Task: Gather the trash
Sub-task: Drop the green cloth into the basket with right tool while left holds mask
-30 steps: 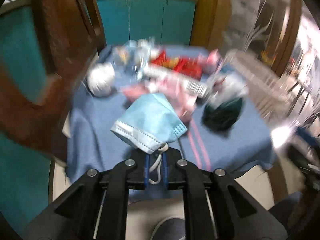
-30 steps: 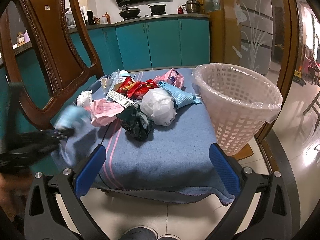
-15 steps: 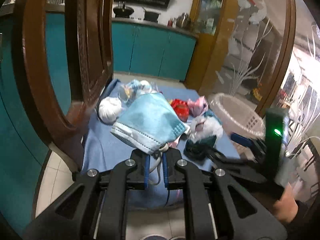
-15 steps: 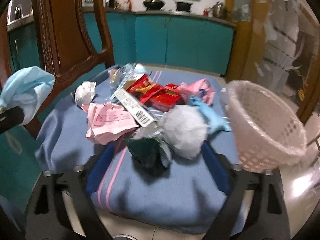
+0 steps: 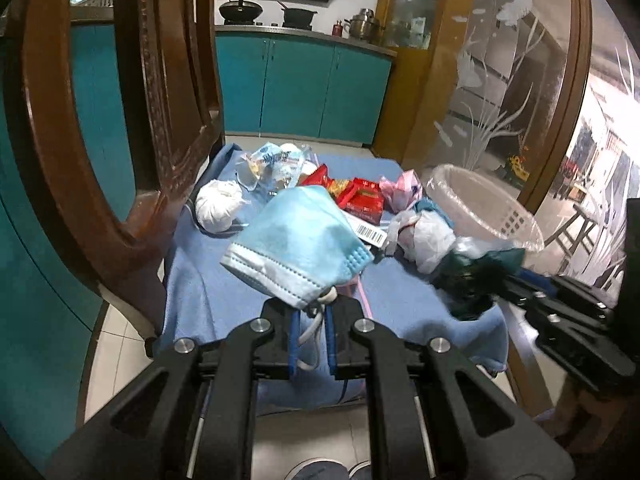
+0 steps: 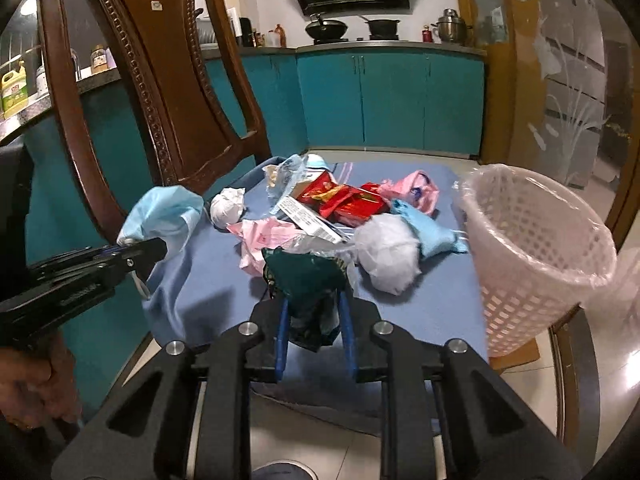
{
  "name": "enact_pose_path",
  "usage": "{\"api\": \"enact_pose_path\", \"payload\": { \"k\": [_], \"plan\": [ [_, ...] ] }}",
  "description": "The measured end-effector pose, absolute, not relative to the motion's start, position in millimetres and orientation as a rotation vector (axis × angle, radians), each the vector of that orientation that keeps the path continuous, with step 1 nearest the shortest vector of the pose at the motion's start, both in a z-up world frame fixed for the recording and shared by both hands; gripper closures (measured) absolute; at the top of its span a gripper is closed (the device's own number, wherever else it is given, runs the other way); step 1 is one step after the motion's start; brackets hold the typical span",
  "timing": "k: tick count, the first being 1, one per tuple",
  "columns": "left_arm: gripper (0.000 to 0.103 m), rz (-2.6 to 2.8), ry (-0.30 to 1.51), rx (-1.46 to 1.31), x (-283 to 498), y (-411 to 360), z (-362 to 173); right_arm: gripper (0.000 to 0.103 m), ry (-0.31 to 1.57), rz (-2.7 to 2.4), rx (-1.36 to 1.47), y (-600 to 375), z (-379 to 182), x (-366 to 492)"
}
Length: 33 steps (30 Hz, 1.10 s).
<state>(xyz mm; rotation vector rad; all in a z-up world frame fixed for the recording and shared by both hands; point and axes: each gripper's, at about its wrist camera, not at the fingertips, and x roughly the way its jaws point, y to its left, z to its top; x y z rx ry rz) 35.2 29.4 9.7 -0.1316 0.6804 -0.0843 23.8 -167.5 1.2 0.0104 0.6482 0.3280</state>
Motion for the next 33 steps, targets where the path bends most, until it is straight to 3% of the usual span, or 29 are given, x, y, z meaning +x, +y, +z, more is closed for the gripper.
{"api": "enact_pose_path", "payload": {
  "k": [33],
  "plan": [
    [0.091,-0.055,0.724,-0.104,41,24,-7,0.08,0.689,0.308,-0.003,-172,-12,32]
  ]
}}
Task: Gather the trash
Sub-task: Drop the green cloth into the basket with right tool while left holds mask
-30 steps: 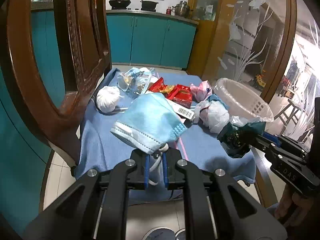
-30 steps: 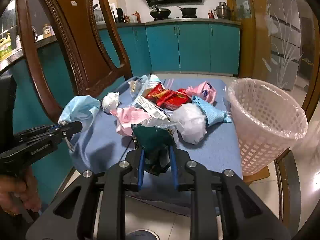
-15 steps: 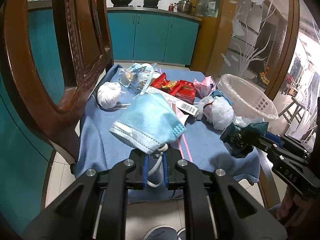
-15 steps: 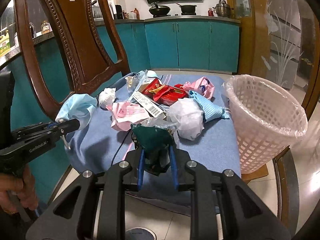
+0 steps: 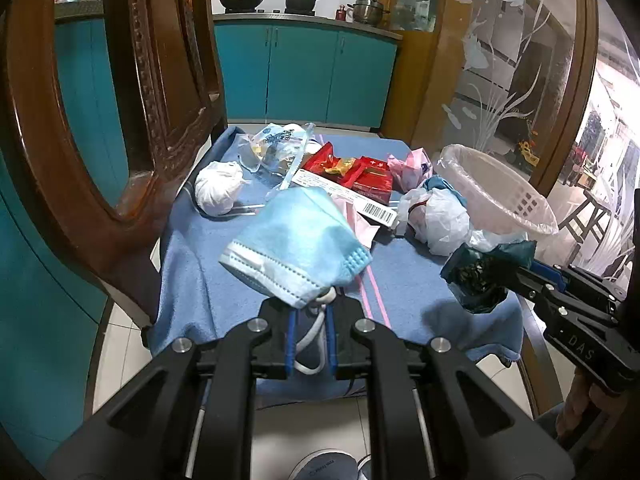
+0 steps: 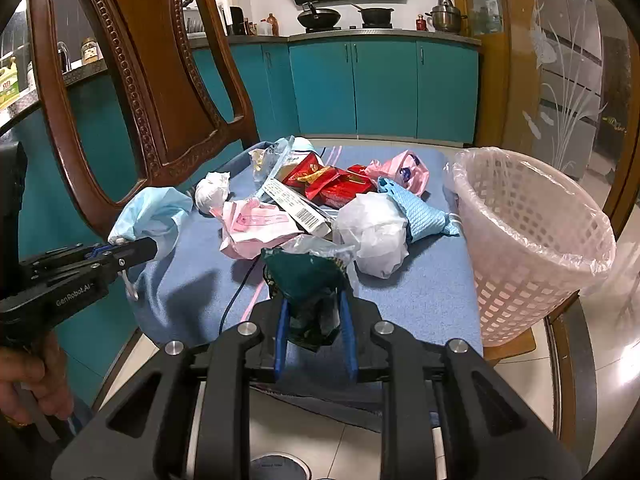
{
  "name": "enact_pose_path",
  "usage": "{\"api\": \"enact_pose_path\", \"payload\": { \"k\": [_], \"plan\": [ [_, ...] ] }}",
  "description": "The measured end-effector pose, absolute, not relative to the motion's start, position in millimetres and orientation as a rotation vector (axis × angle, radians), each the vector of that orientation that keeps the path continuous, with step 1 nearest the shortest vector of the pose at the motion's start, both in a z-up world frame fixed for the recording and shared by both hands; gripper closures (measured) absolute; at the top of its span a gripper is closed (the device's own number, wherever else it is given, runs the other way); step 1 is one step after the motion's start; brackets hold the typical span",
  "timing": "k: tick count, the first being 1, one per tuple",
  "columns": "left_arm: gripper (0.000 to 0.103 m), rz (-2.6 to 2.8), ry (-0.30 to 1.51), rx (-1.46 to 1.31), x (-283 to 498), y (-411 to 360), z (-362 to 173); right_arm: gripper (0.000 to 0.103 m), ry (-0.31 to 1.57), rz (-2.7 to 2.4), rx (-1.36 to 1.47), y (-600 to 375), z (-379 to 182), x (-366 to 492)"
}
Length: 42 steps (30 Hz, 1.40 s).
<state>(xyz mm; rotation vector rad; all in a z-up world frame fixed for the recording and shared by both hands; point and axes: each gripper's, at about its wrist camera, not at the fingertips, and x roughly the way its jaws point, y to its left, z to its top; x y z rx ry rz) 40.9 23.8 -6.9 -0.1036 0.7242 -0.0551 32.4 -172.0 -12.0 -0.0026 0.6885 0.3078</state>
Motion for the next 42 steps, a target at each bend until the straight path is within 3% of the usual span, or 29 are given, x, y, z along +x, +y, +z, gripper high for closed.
{"api": "enact_pose_path", "payload": {
  "k": [18,28,38,40,41,42],
  "plan": [
    [0.091,-0.06,0.725,-0.103,40,24,-7,0.08,0.673,0.29,0.009,-178,-10,34],
    [0.091,-0.061,0.731,-0.099,39,26,-9,0.08,0.437,-0.092,0.186,-299,19,92],
    [0.091,-0.062,0.734,-0.112,42,29,-9,0.079,0.506,-0.2,0.205,-339,-11,128],
    [0.091,-0.063,0.737,-0.112,43,29,-10,0.075,0.514,-0.206,0.206,-338,-14,131],
    [0.091,-0.063,0.738,-0.11,43,28,-10,0.06,0.52,-0.214,0.208,-339,-17,133],
    [0.091,-0.063,0.74,-0.108,43,28,-10,0.04,0.528,-0.219,0.212,-339,-17,133]
  ]
}}
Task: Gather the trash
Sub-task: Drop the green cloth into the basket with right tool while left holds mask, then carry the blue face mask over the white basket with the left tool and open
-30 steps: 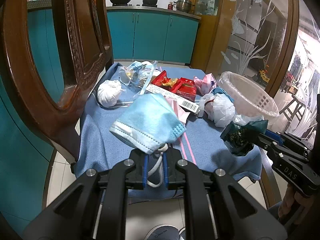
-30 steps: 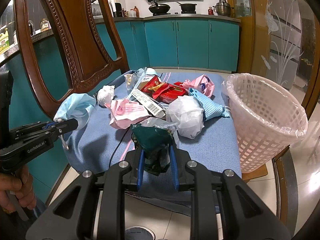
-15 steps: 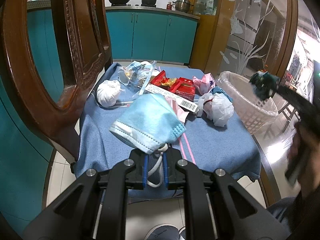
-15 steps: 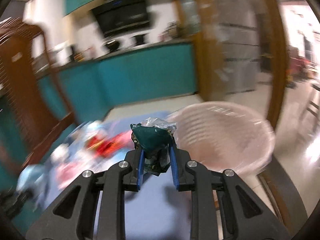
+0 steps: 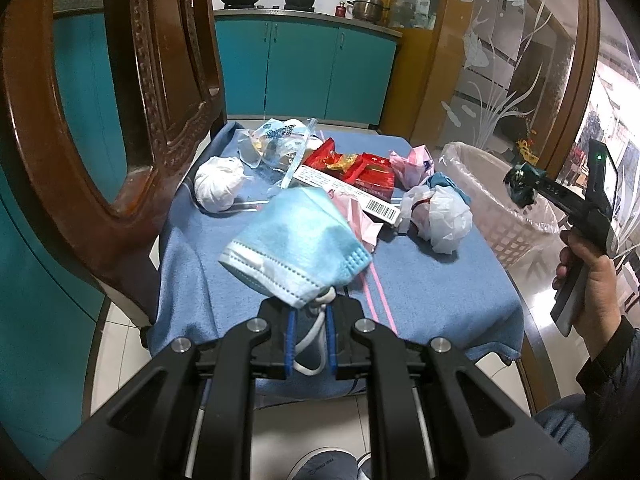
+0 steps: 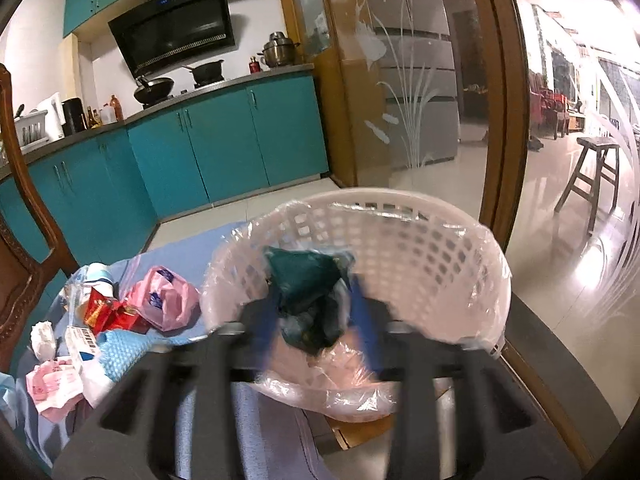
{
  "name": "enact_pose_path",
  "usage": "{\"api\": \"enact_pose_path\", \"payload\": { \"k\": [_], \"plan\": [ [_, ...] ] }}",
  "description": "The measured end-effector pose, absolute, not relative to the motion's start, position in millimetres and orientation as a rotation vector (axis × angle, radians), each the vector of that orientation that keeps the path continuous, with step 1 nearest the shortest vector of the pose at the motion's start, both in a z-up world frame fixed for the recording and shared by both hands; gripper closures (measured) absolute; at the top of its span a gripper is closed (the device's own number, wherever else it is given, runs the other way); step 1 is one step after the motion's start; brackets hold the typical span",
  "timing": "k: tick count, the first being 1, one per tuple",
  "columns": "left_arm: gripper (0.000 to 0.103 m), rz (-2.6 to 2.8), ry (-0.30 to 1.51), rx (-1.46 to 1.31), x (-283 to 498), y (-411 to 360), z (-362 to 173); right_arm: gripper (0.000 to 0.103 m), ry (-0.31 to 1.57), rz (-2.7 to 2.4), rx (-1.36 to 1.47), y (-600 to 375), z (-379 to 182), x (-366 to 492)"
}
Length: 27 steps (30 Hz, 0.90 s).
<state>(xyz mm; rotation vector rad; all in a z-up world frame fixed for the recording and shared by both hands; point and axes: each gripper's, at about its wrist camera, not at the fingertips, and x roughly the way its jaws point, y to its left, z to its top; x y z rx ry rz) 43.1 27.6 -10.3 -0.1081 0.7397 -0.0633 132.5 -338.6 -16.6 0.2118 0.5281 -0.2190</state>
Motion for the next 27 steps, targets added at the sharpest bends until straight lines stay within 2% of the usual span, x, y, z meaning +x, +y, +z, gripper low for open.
{"api": "enact_pose_path", "payload": {
  "k": [1,4,9,14,23,27],
  "plan": [
    [0.091,-0.063,0.741,-0.108,43,28,-11,0.035,0.525,-0.227,0.216,-336,-16,130],
    [0.091,-0.061,0.74,-0.111,43,28,-10,0.034,0.512,-0.221,0.218,-335,-12,124],
    [0.091,-0.059,0.739,-0.11,42,28,-10,0.021,0.519,-0.175,0.275,-319,2,96],
    [0.091,-0.058,0.749,-0.109,43,26,-13,0.014,0.503,-0.106,0.248,-283,15,56],
    [0.091,-0.103,0.771,-0.041,50,-3,-18,0.014,0.473,-0.099,0.239,-285,19,50],
    [0.091,-0.17,0.754,-0.006,66,-35,-5,0.014,0.457,-0.117,0.26,-296,21,46]
  ]
}}
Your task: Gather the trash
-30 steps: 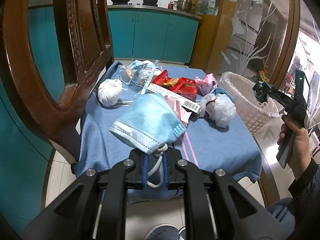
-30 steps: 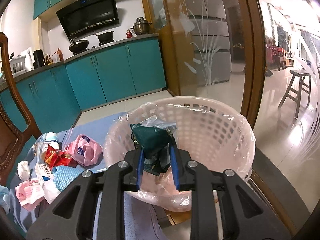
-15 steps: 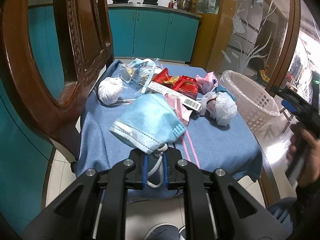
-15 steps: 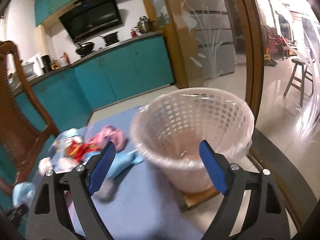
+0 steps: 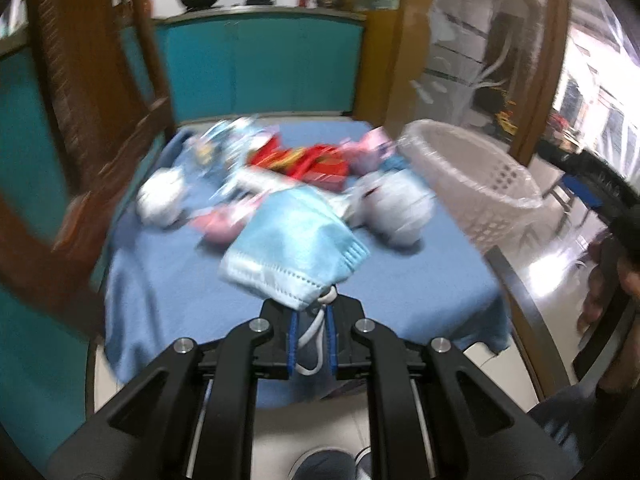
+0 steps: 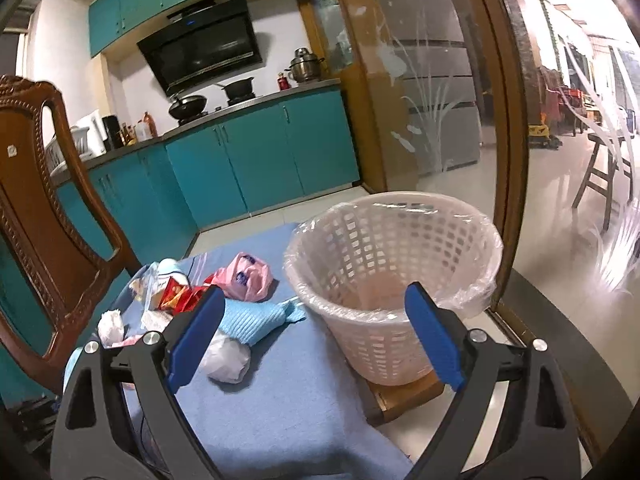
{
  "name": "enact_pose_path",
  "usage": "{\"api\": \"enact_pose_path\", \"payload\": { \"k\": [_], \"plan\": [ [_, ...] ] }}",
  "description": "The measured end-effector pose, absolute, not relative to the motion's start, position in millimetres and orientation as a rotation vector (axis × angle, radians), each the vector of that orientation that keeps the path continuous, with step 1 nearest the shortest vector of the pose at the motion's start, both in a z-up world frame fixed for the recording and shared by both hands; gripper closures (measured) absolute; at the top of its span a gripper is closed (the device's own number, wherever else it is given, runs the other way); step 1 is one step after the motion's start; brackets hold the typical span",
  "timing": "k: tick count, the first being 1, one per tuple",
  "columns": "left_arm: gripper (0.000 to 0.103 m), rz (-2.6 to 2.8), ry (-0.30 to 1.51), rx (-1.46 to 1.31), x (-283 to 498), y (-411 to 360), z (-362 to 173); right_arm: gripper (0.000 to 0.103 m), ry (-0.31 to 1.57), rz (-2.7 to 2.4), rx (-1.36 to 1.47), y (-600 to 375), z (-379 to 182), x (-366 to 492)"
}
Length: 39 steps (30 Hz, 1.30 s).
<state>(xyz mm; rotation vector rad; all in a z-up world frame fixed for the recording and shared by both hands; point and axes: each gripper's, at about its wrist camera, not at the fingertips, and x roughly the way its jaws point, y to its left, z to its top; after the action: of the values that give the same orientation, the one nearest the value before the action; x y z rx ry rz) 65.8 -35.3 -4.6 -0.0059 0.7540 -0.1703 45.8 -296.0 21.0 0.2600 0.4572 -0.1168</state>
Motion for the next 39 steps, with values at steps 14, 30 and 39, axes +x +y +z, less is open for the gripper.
{"api": "enact_pose_path", "payload": {
  "k": [14,30,39],
  "plan": [
    [0.091,-0.528,0.788,0.154,235,-260,28,0.014,0.317,-0.334,0.446,-369,24,11],
    [0.003,-0.195,0.516,0.02,135,-83,67,0.014,0.398,-0.126,0.338,-324,24,32],
    [0.003,0.087,0.598,-0.001,54,19,5,0.014,0.528,0.107,0.172,-238,18,34]
  ]
}}
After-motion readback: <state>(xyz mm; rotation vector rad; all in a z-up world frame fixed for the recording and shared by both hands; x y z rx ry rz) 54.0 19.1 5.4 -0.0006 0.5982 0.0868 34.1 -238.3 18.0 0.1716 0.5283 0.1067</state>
